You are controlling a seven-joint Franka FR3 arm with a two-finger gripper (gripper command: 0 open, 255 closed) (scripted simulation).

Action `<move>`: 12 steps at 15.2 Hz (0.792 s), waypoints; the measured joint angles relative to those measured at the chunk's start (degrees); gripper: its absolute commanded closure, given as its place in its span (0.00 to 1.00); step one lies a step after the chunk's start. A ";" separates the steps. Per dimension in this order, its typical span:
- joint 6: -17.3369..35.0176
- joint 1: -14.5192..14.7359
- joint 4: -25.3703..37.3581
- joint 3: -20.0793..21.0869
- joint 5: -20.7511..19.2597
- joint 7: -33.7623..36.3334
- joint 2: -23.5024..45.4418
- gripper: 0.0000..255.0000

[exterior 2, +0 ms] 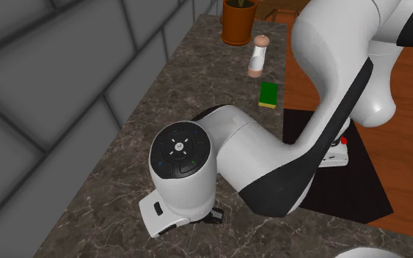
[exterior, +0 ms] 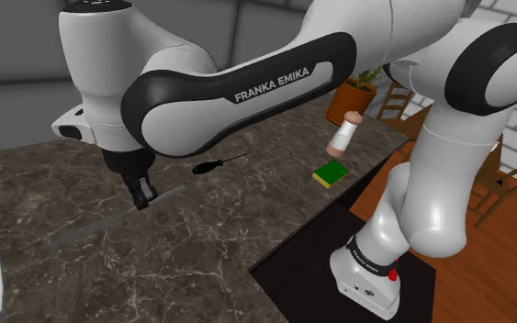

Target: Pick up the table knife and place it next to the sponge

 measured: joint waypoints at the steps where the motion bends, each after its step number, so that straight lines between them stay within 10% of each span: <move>1: -0.81 0.03 0.71 0.04 0.09 -0.07 -0.11 1.00; 12: -5.43 -1.89 0.50 -0.21 2.33 -3.26 -5.45 1.00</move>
